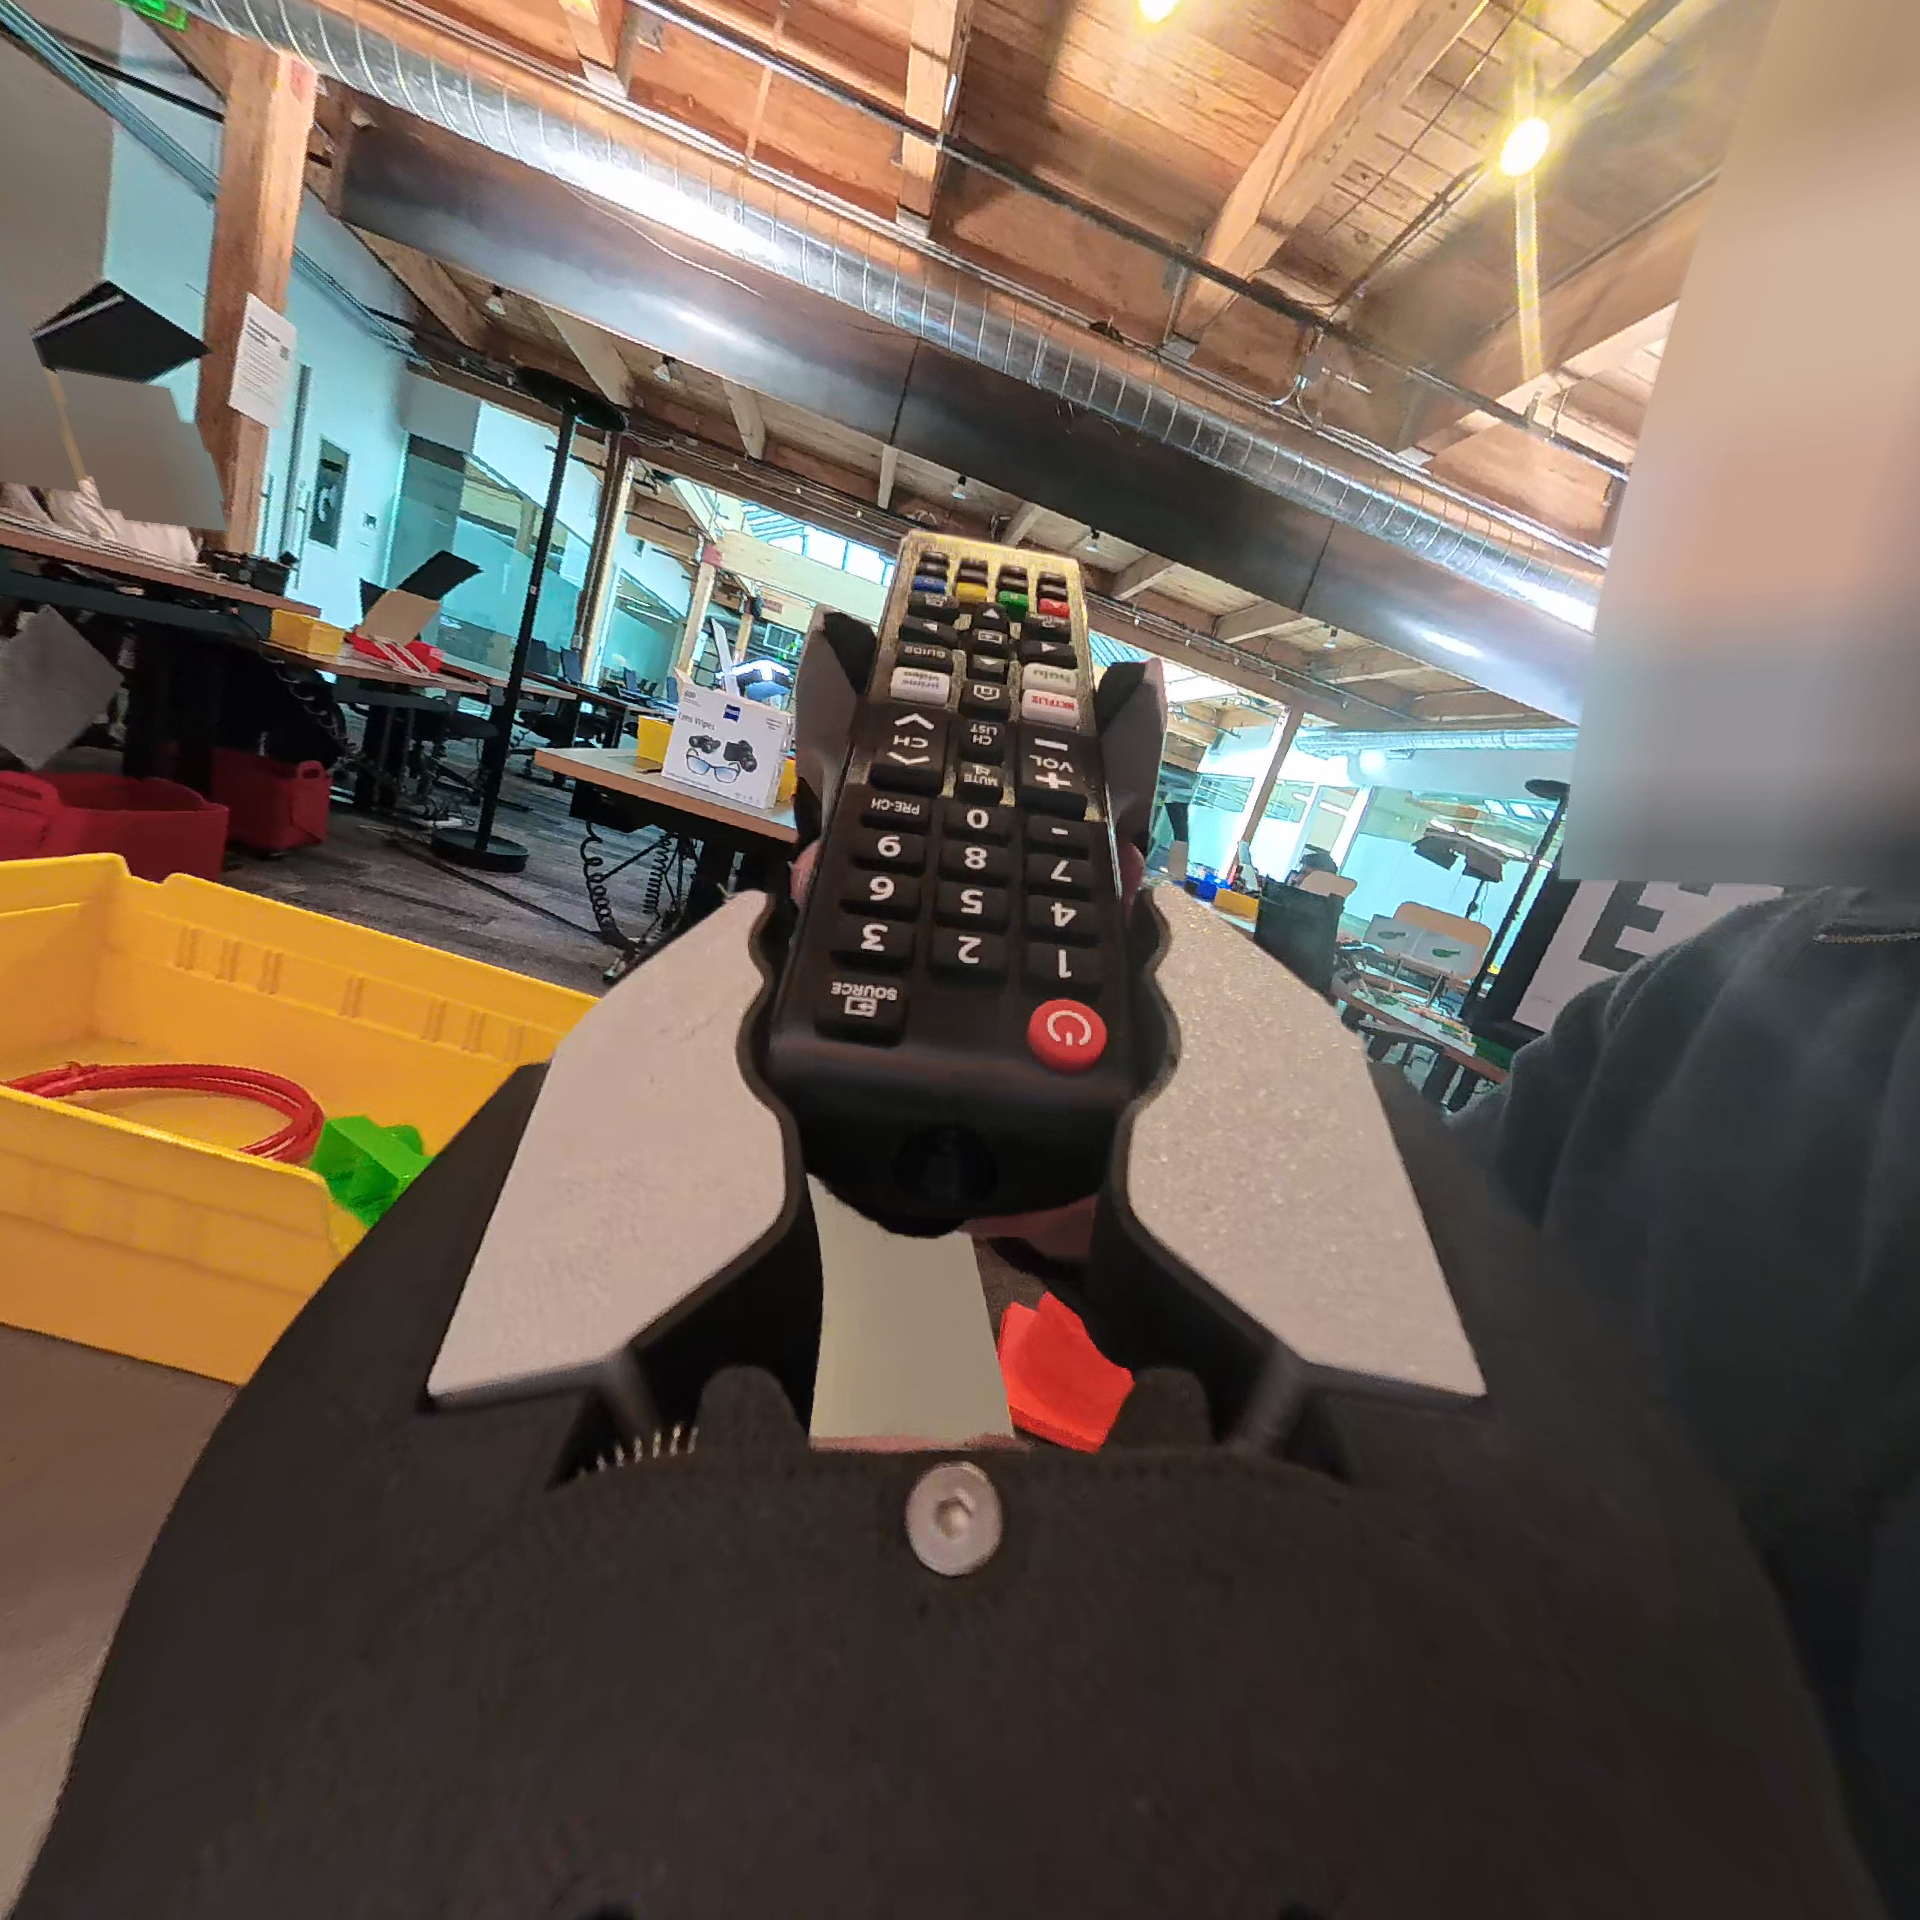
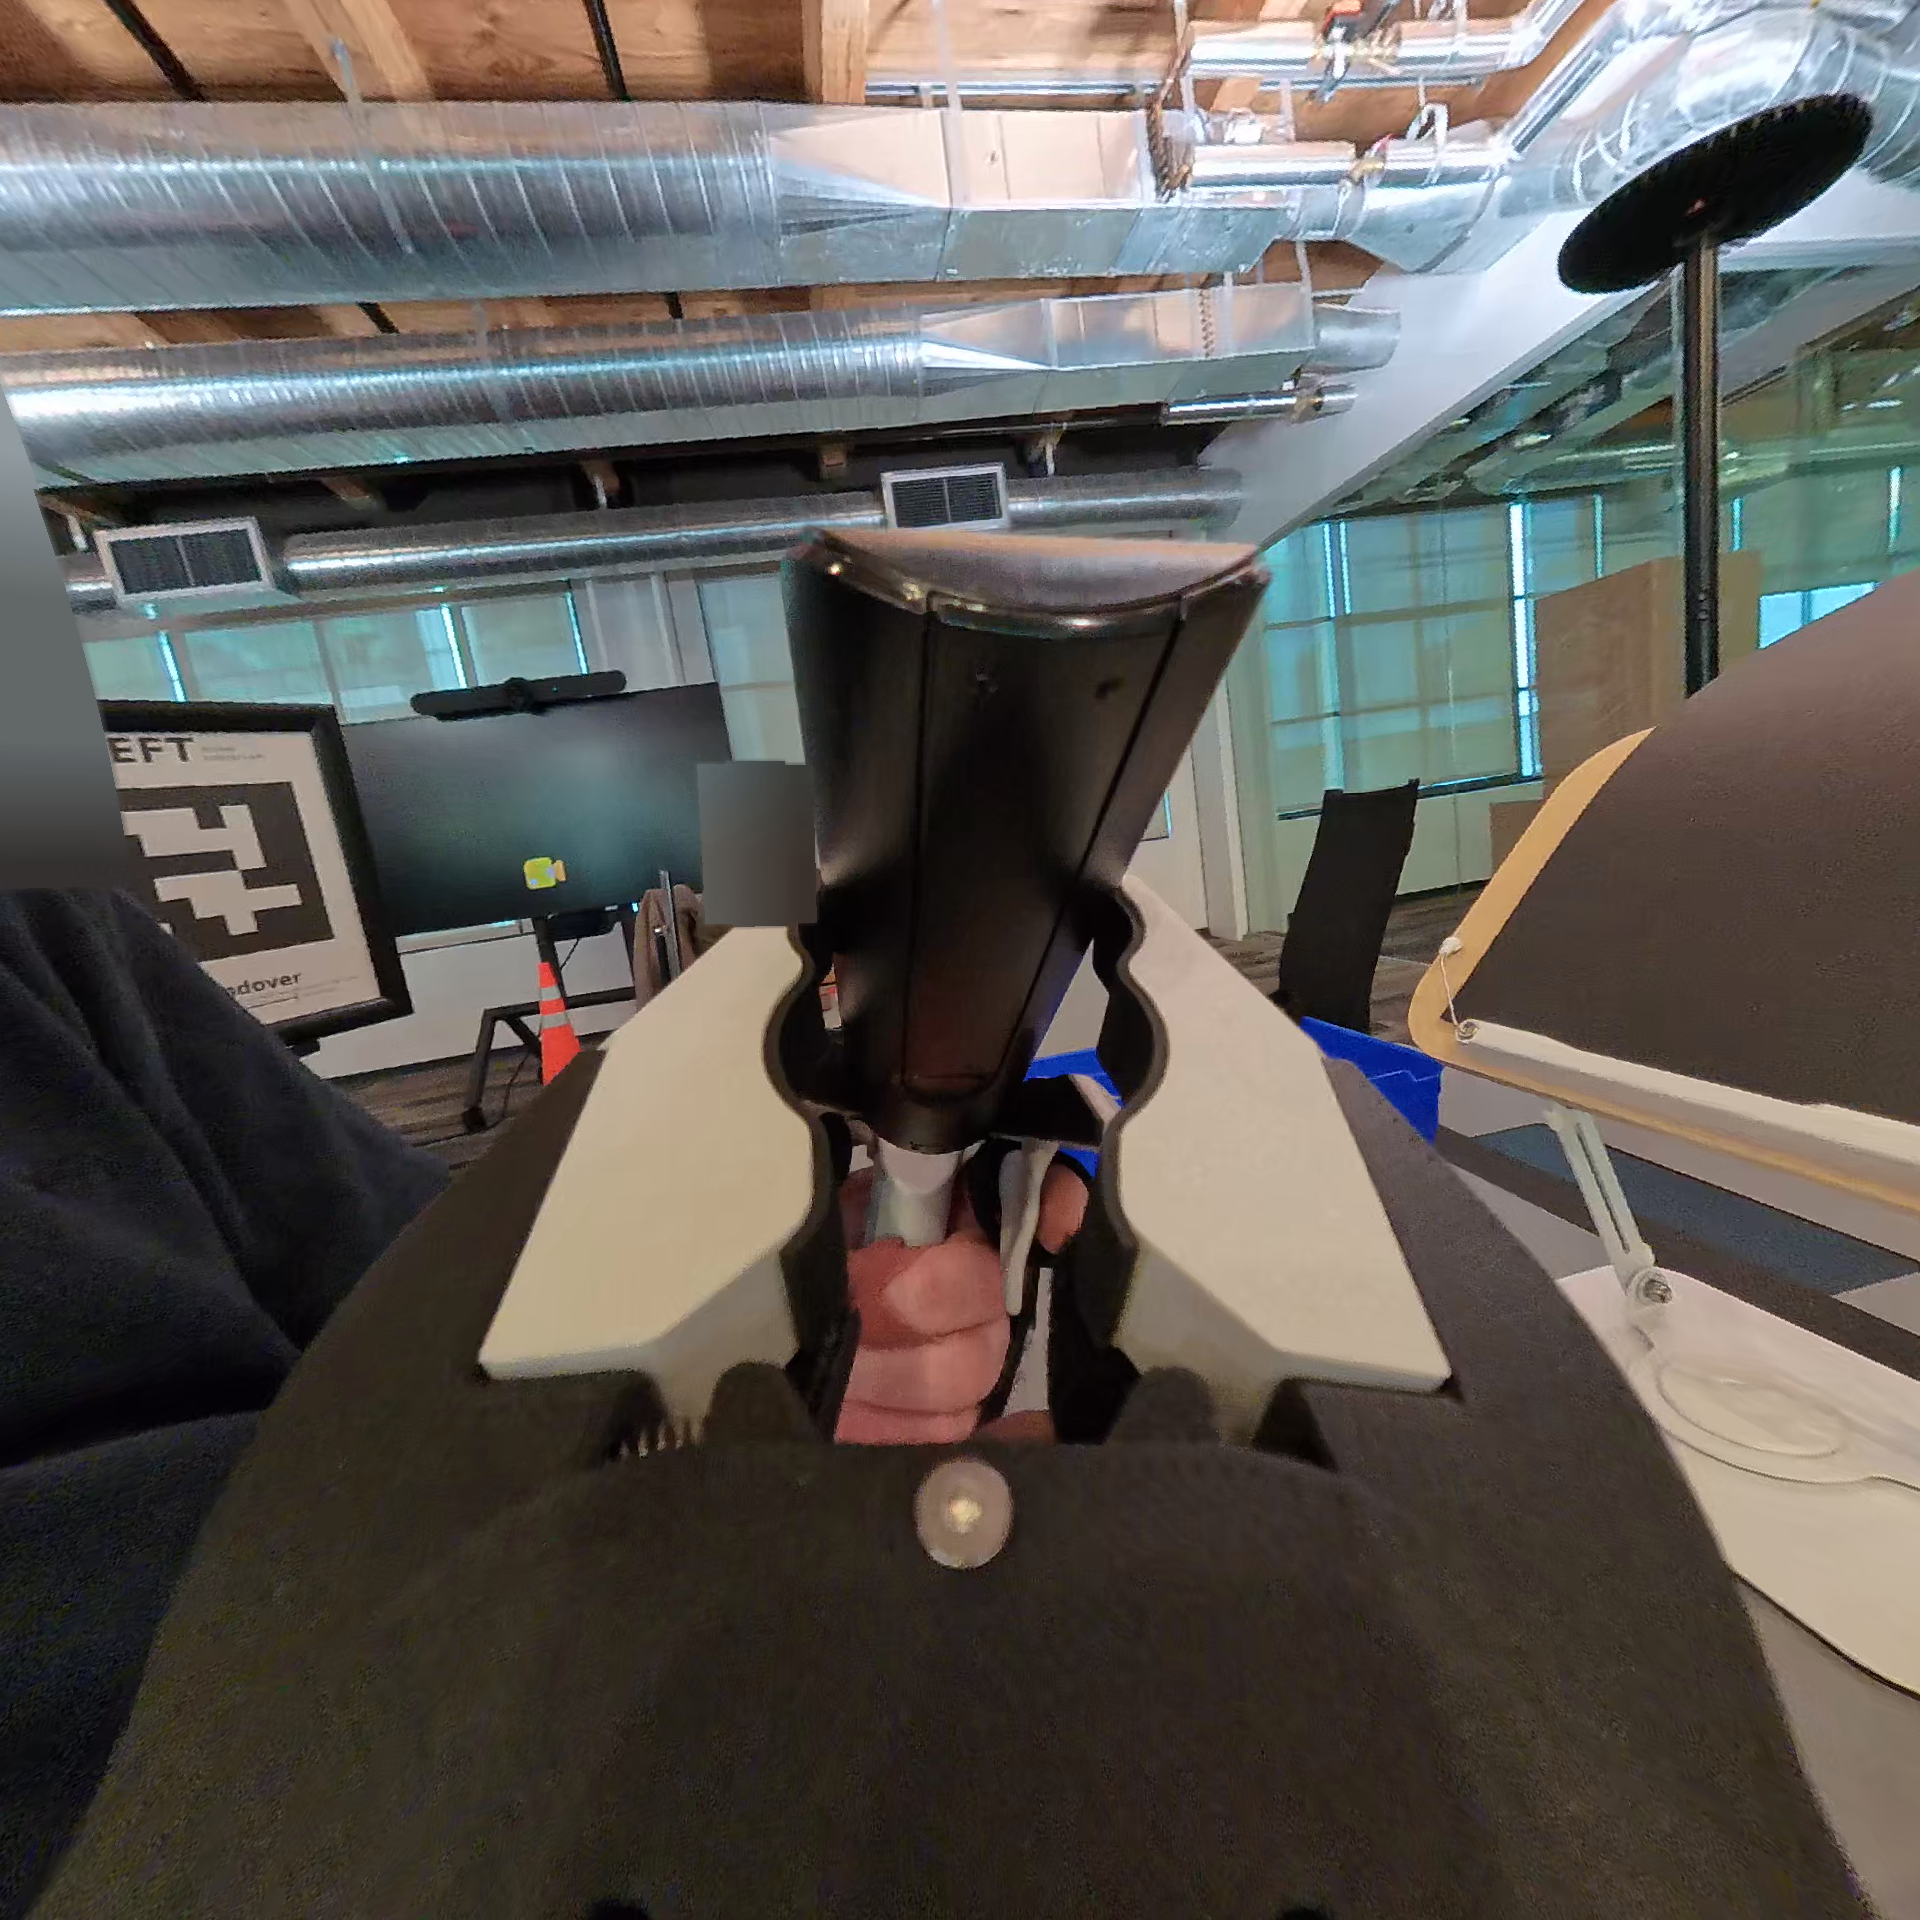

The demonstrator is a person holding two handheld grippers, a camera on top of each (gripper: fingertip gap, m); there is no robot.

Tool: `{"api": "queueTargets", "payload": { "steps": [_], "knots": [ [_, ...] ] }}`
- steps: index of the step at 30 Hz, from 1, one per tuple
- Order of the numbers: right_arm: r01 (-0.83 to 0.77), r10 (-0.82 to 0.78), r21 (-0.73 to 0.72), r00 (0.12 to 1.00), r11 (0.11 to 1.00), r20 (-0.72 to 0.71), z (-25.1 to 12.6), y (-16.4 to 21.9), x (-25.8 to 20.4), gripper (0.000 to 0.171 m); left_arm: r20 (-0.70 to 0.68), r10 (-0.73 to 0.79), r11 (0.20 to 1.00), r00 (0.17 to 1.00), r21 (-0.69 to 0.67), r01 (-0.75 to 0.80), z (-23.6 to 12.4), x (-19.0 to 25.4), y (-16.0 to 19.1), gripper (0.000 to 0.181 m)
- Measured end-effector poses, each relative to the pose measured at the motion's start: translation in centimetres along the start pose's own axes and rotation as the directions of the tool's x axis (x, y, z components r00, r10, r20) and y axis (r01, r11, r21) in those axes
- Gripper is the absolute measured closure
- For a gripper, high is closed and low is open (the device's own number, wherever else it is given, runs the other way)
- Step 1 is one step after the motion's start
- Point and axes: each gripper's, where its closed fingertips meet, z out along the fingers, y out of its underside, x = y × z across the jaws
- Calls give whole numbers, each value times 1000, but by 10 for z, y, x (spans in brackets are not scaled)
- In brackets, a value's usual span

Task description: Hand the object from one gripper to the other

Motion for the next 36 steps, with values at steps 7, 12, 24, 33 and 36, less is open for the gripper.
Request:
{"api": "queueTargets", "payload": {
  "steps": [7,12,24,33,36],
  "knots": [
    [19,-16,-50,999,999,48,-2,-2,-4,122,-55,-86,996,995,1,86,-2,4,-1,110],
    [32,-27,-79,998,996,61,-2,-4,-7,122,-22,-73,997,997,21,73,-11,-2,-6,111],
    [100,15,-296,932,950,361,5,13,-39,122,-199,-153,973,968,-203,112,-4,26,12,118],
    [91,83,-336,879,937,470,2,15,-49,123,-346,-226,964,911,-216,158,6,50,33,141],
    [84,103,-338,861,937,498,1,13,-53,122,-365,-210,969,907,-199,144,8,54,34,143]
  ]
}}
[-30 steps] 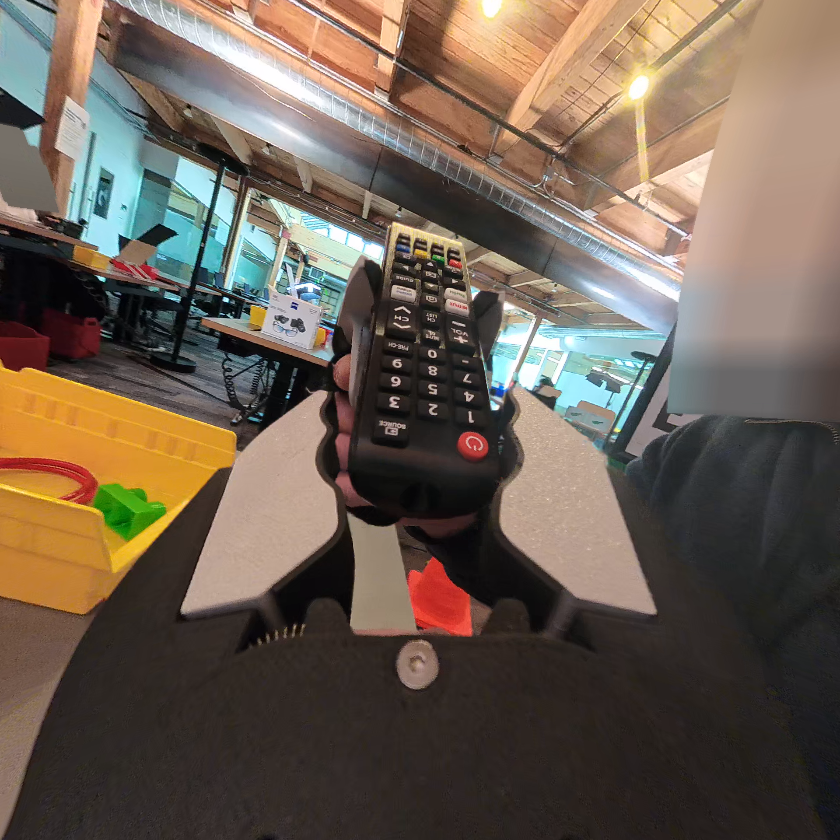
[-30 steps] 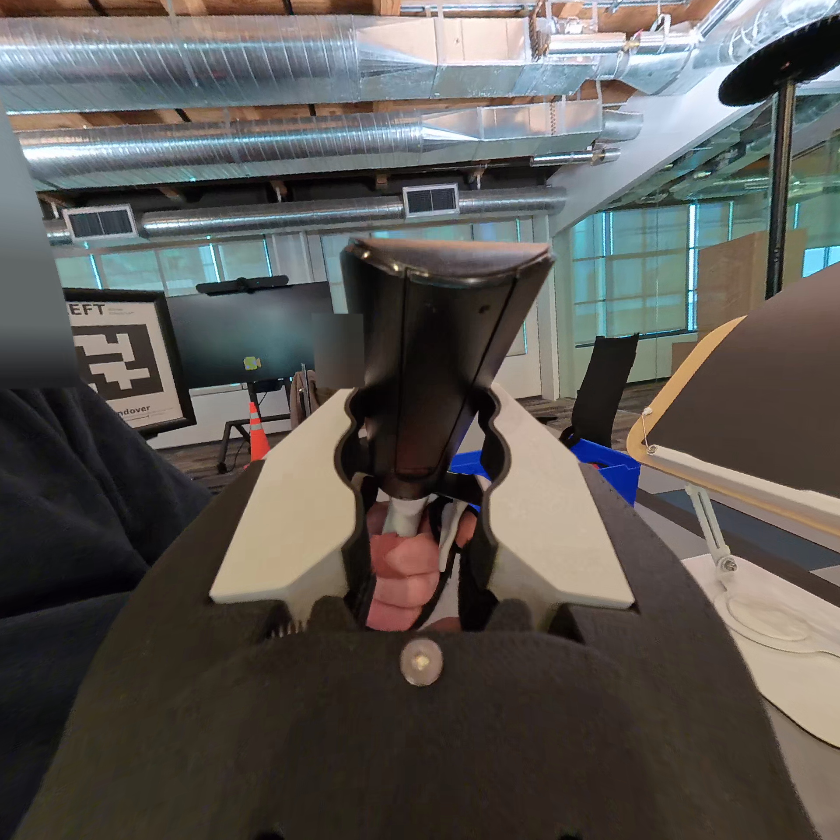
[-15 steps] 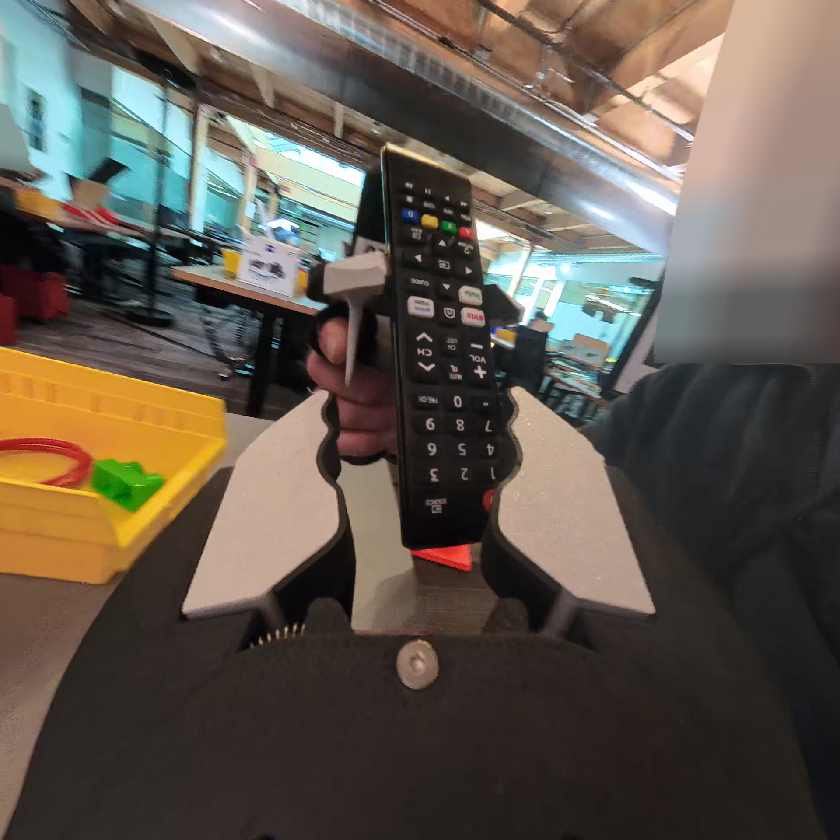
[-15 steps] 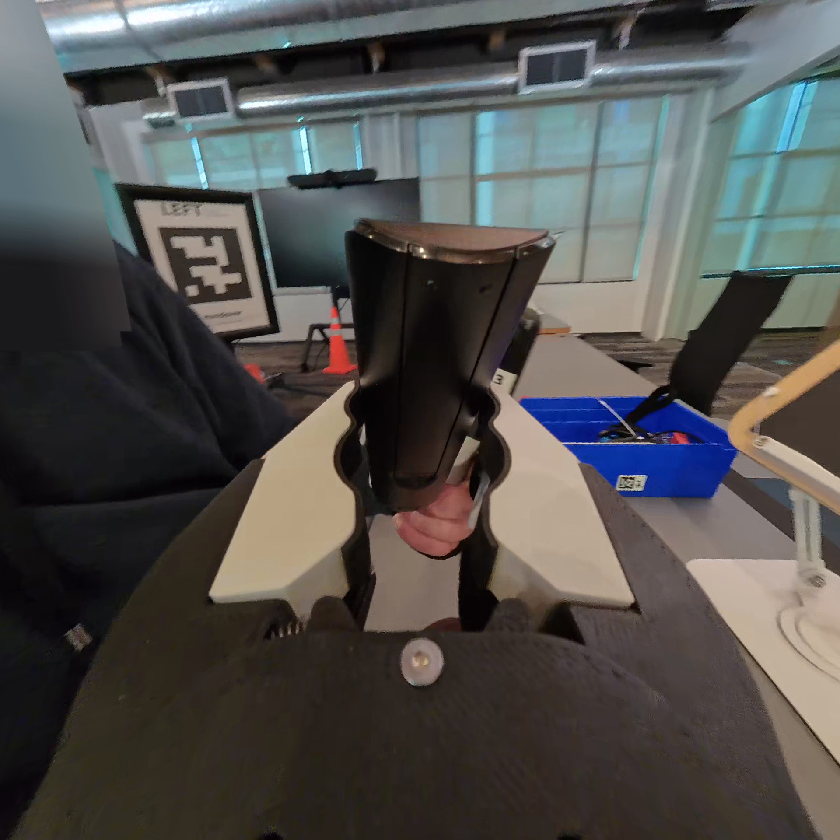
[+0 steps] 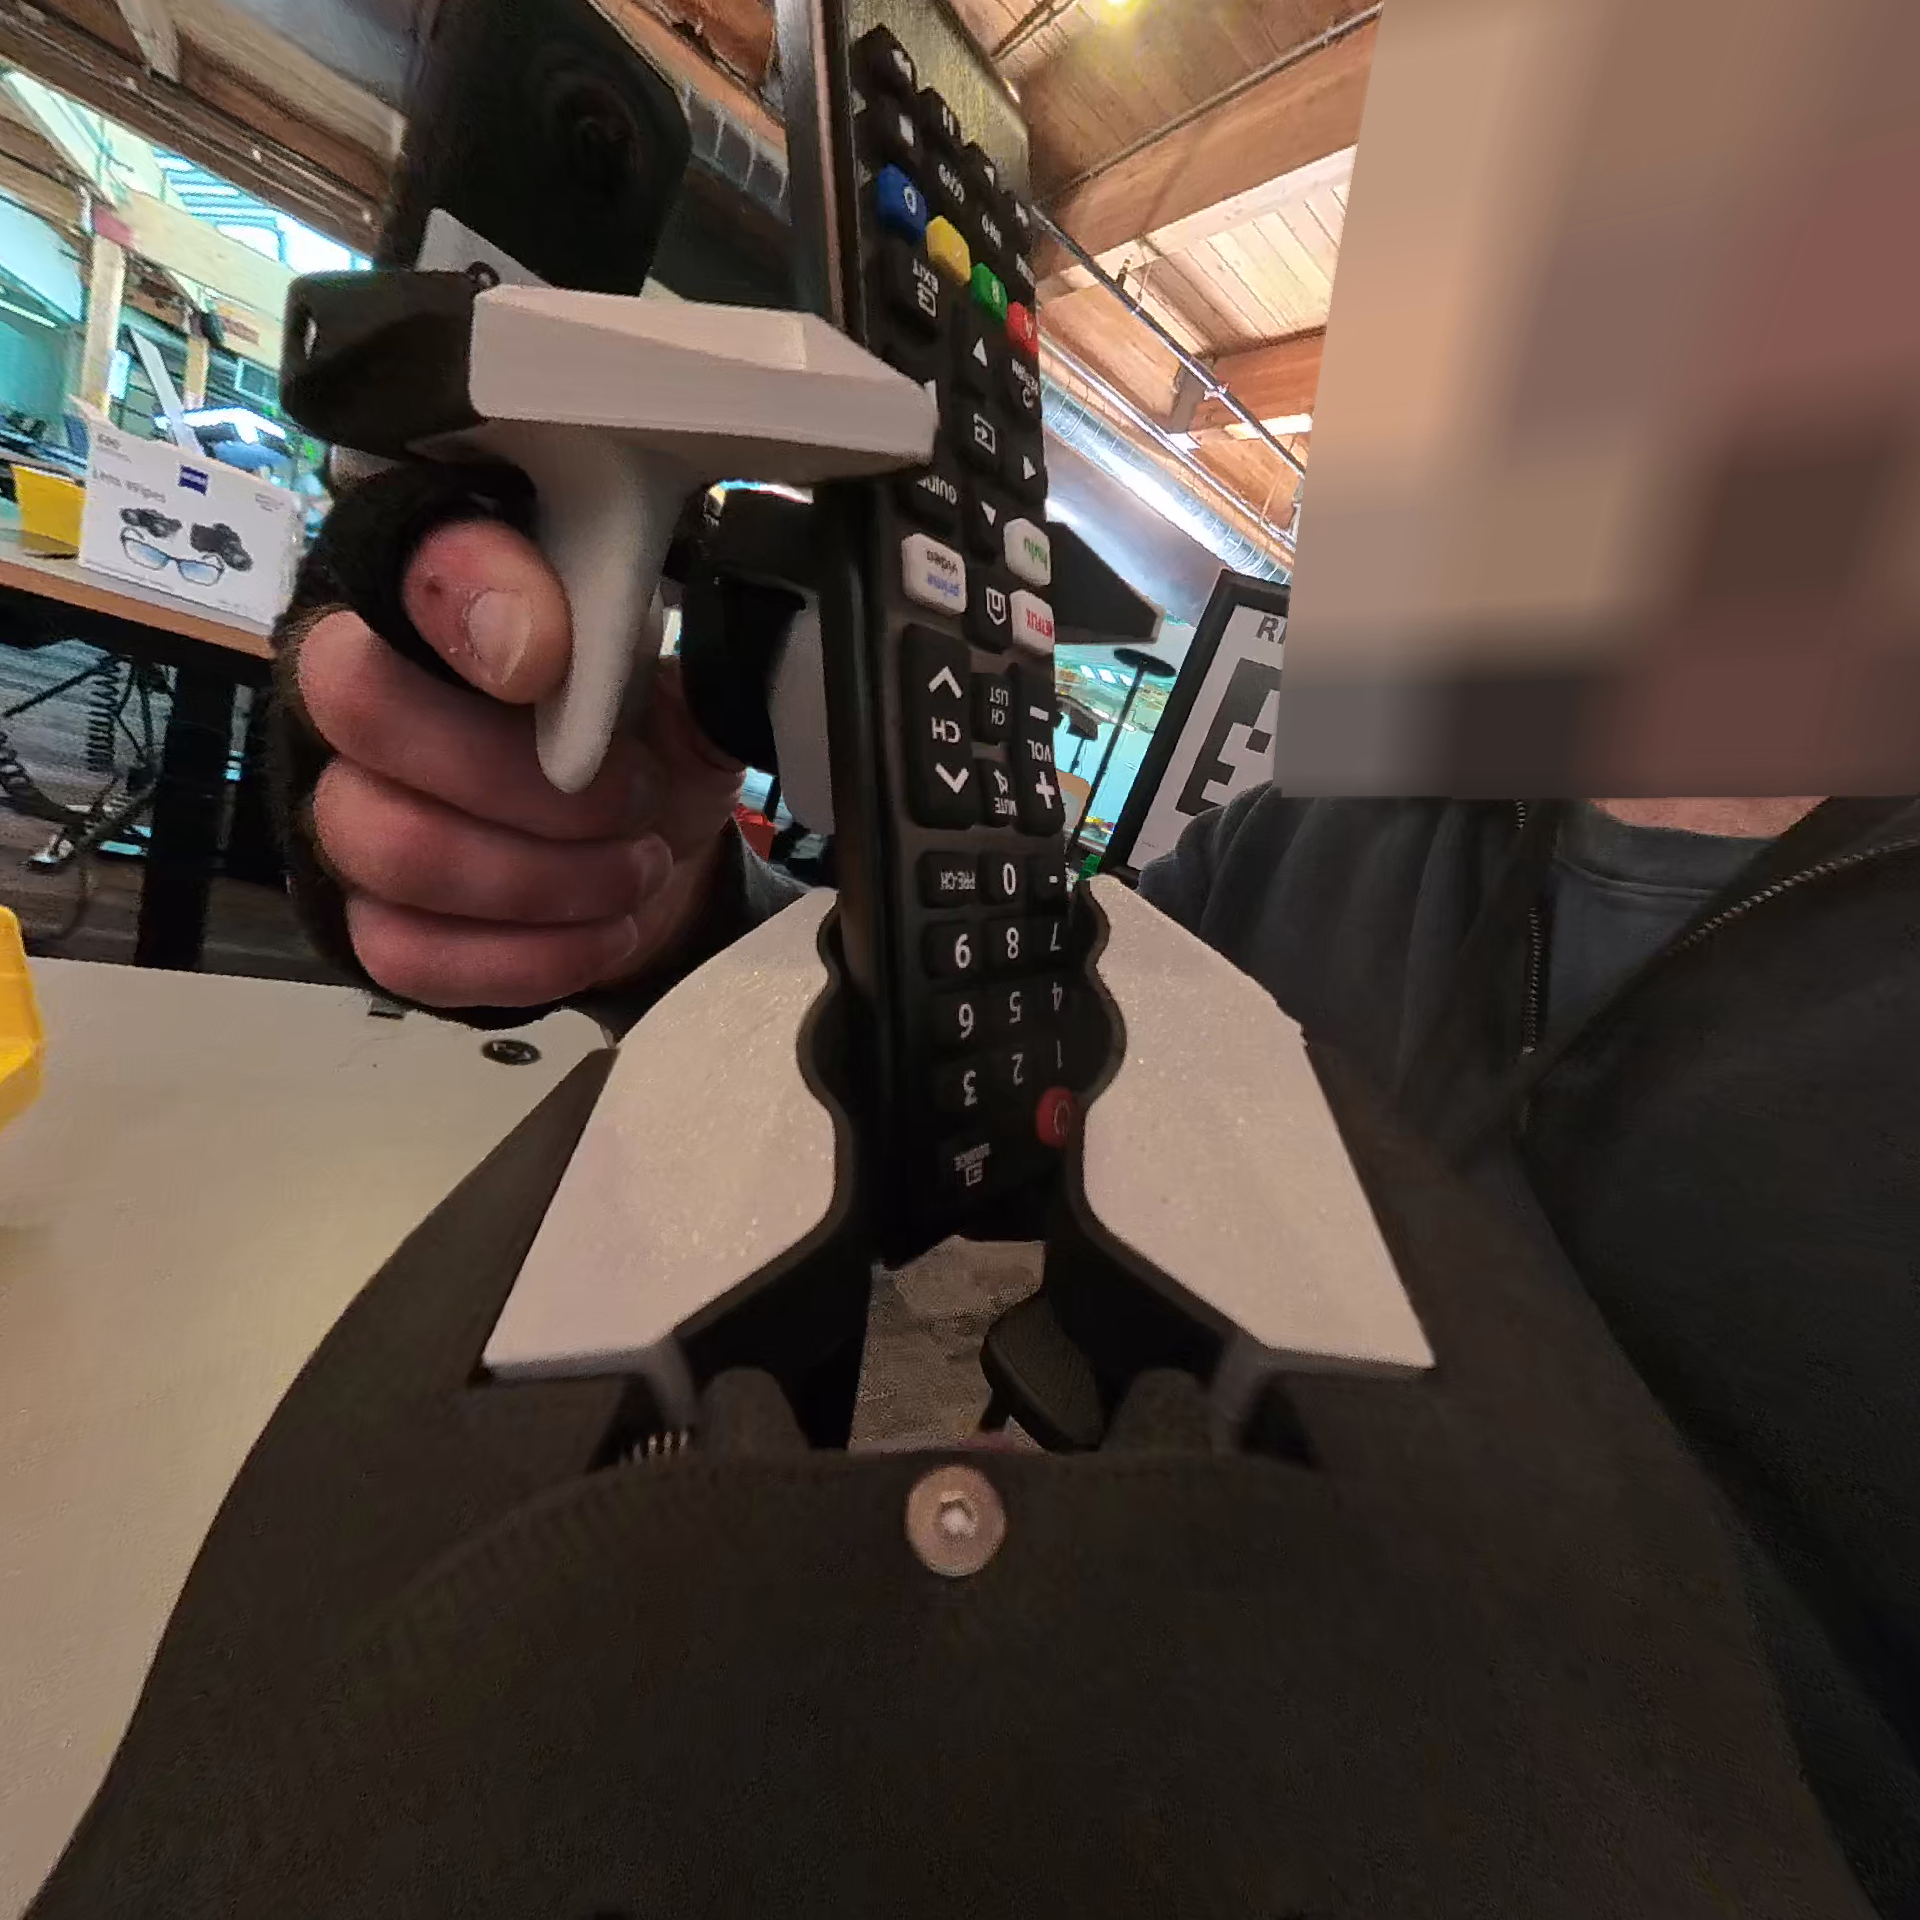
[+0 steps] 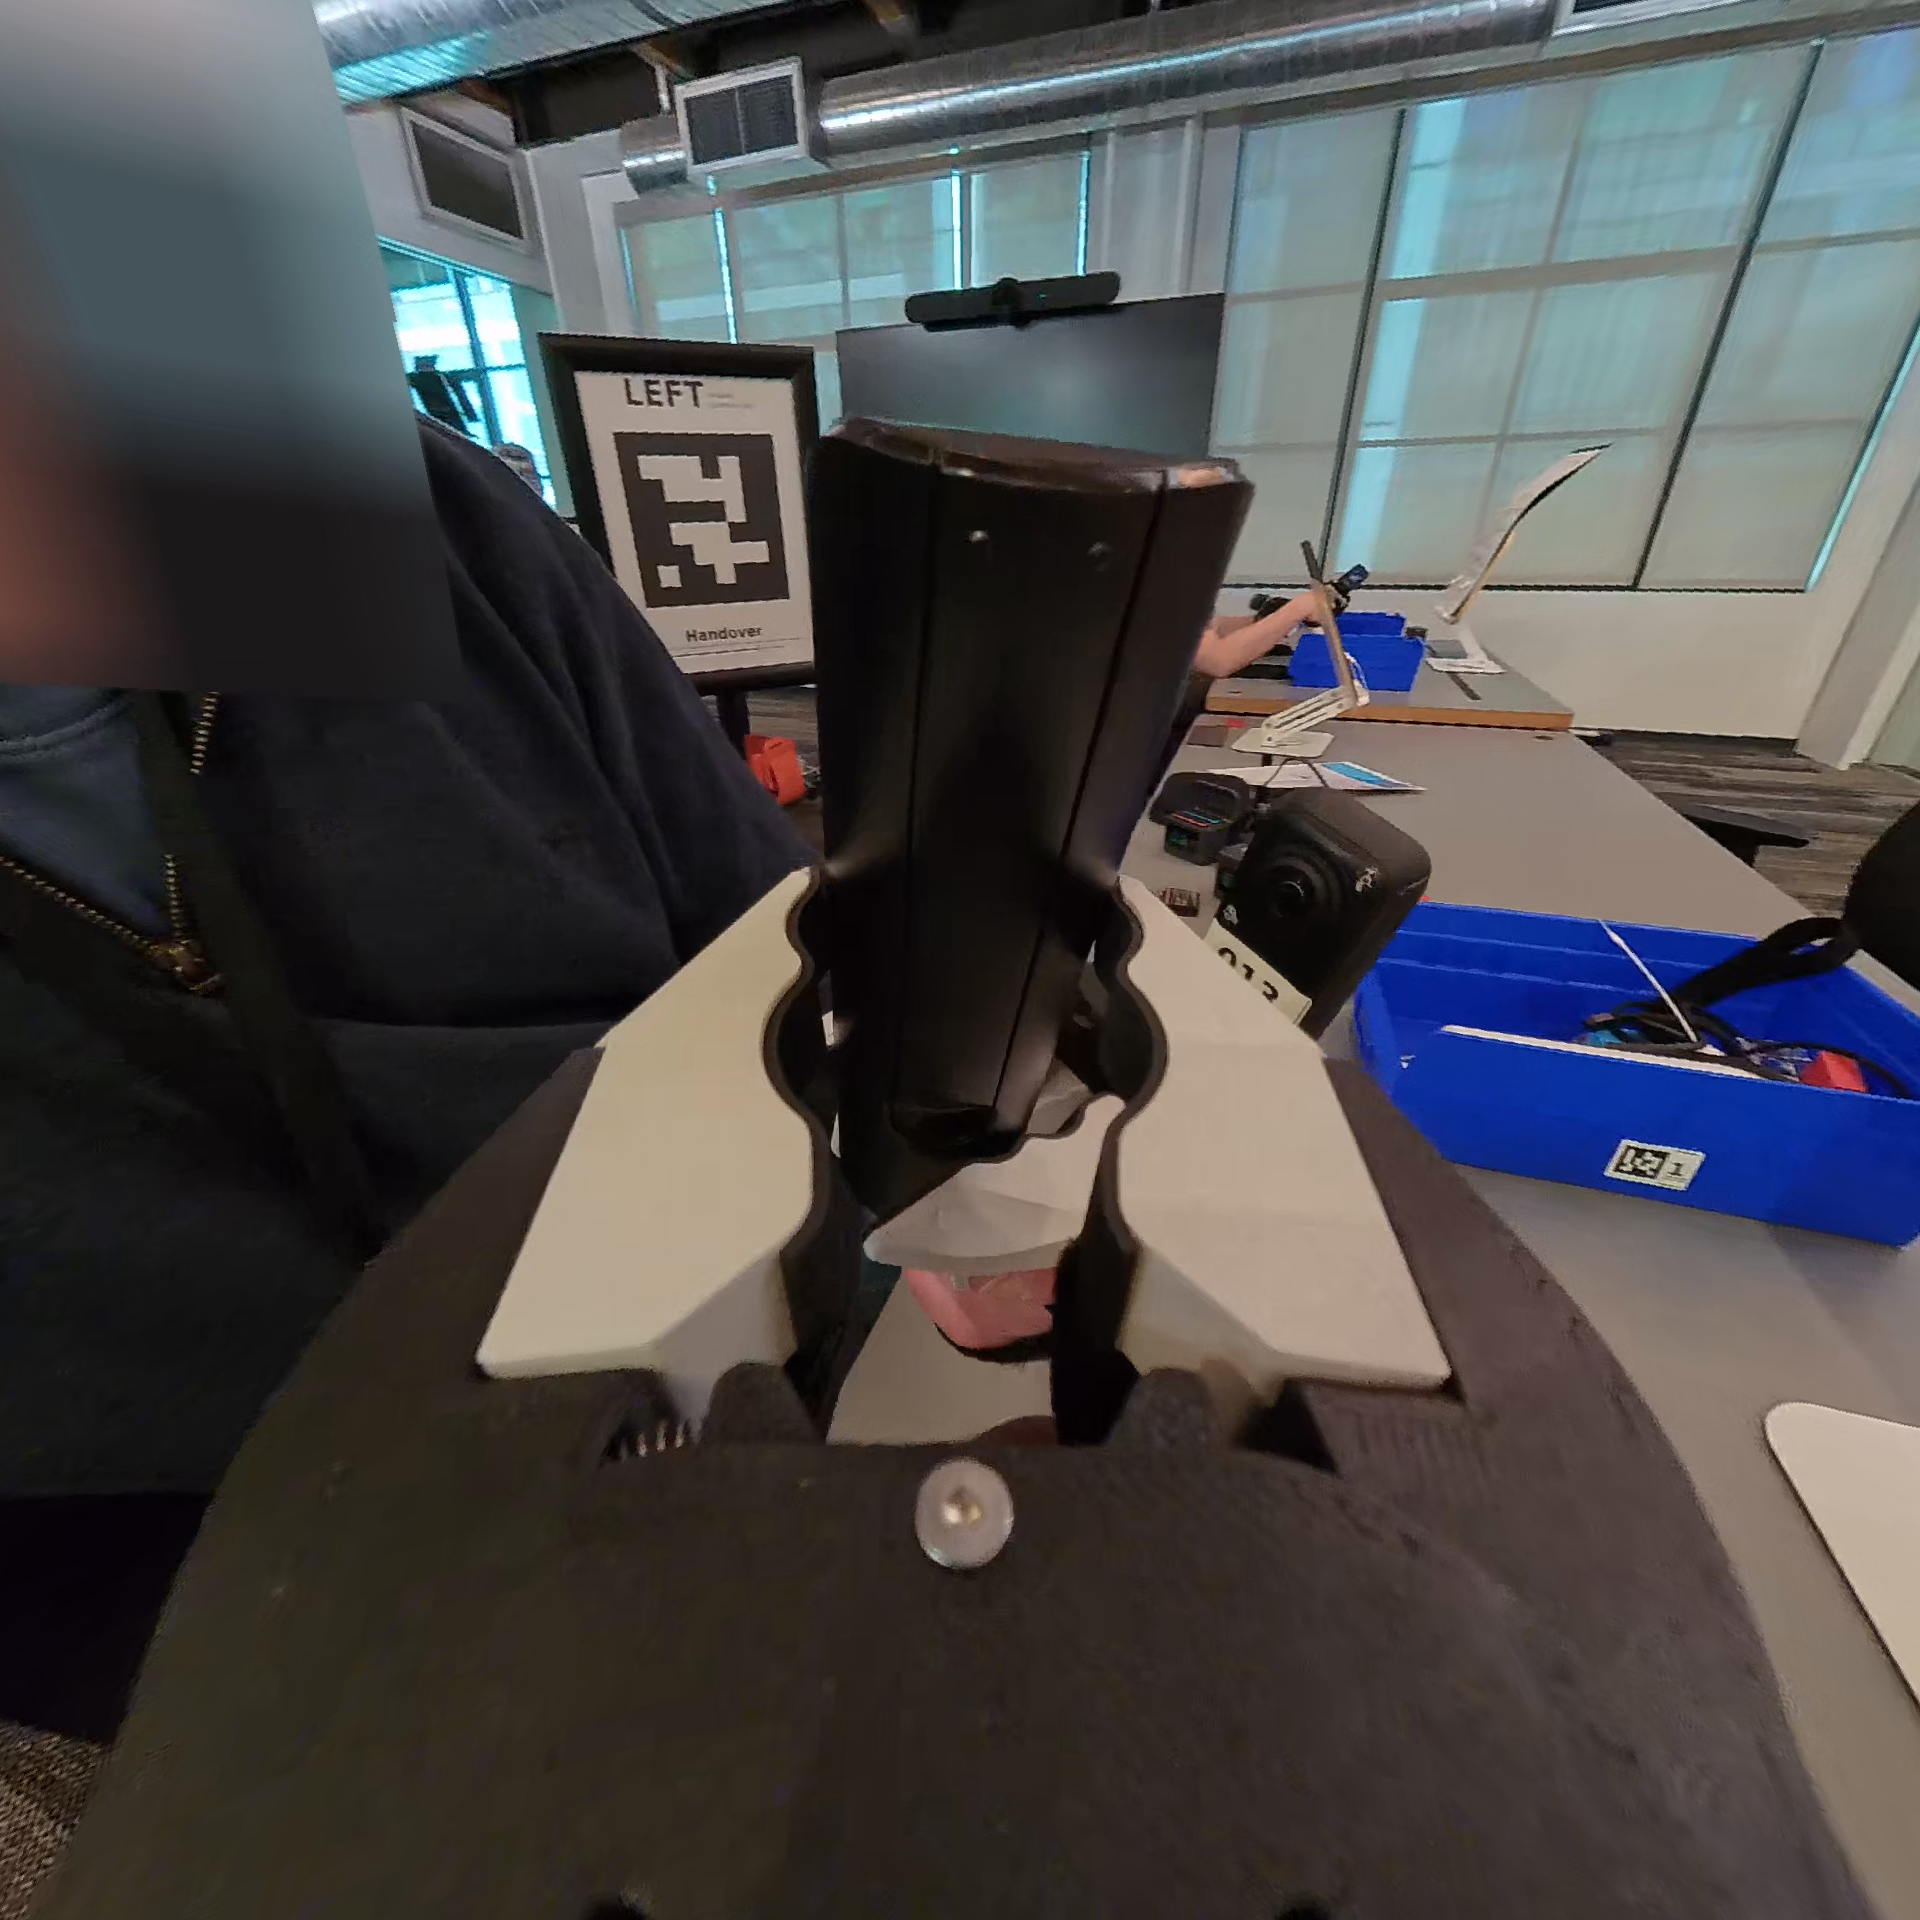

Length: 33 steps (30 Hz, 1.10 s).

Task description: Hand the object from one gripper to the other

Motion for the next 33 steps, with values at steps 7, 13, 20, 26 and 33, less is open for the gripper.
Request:
{"api": "queueTargets", "payload": {
  "steps": [7,13,20,26,33],
  "knots": [
    [-20,21,-8,997,1000,80,3,0,-8,122,-50,11,1000,999,5,-11,9,6,6,144],
    [-15,15,42,1000,999,-15,-1,-8,1,116,15,60,998,998,27,-61,5,1,0,146],
    [12,-2,25,943,1000,-332,-13,-6,21,112,241,184,982,953,-1,-189,-4,-21,-8,147],
    [6,22,61,891,998,-453,-22,0,30,144,447,341,939,827,-114,-326,-7,-43,-8,149],
    [63,-78,-61,950,996,-302,-10,-3,9,149,364,287,958,886,-88,-275,-5,-33,-7,152]
  ]
}}
